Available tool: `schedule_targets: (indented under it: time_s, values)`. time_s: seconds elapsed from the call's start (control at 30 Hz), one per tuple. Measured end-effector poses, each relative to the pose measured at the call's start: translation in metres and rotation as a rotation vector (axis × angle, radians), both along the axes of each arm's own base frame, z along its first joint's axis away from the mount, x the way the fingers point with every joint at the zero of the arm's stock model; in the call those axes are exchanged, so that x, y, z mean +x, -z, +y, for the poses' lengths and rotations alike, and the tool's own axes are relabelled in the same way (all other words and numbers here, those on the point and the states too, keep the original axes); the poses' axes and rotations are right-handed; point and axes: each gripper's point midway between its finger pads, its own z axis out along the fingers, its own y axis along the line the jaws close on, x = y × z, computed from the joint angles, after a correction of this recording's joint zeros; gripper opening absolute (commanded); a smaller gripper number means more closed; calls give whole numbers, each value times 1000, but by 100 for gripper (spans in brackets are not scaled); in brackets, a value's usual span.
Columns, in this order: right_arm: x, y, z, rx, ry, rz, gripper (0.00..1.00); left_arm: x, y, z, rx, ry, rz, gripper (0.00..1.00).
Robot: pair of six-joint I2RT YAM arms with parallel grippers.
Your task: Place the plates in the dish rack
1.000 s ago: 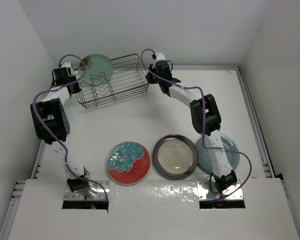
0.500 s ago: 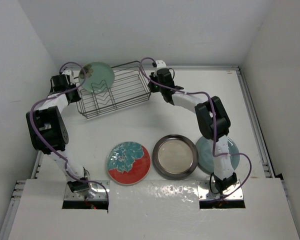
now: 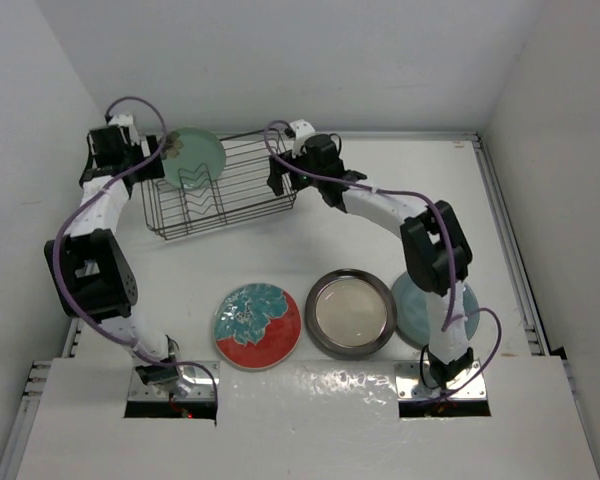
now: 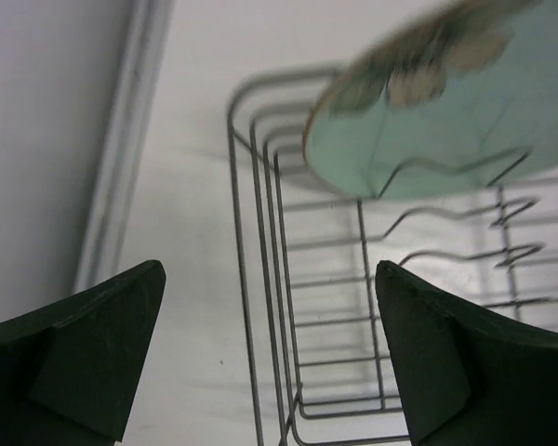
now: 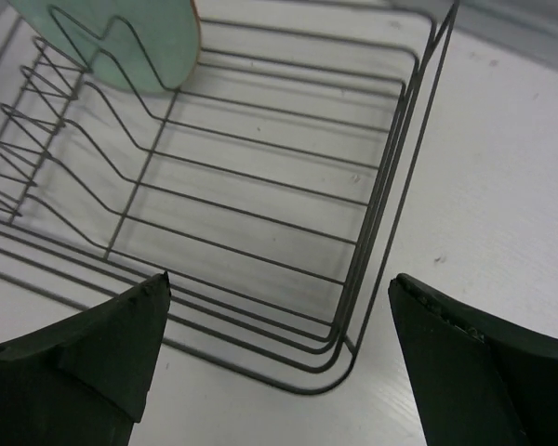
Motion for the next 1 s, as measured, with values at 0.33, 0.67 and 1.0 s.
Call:
schedule_targets:
  time_s: [0.33, 0.67, 1.0]
  values:
    - [-48, -171, -66, 24, 13, -289, 99, -12, -185, -125, 134, 608, -348, 88]
    - [-149, -64, -143, -173, 21, -80, 99, -198, 24, -321, 120, 1543, 387, 90]
    - [-207, -17, -195, -253, 108, 6, 99, -224, 102, -300, 142, 1592, 660, 99]
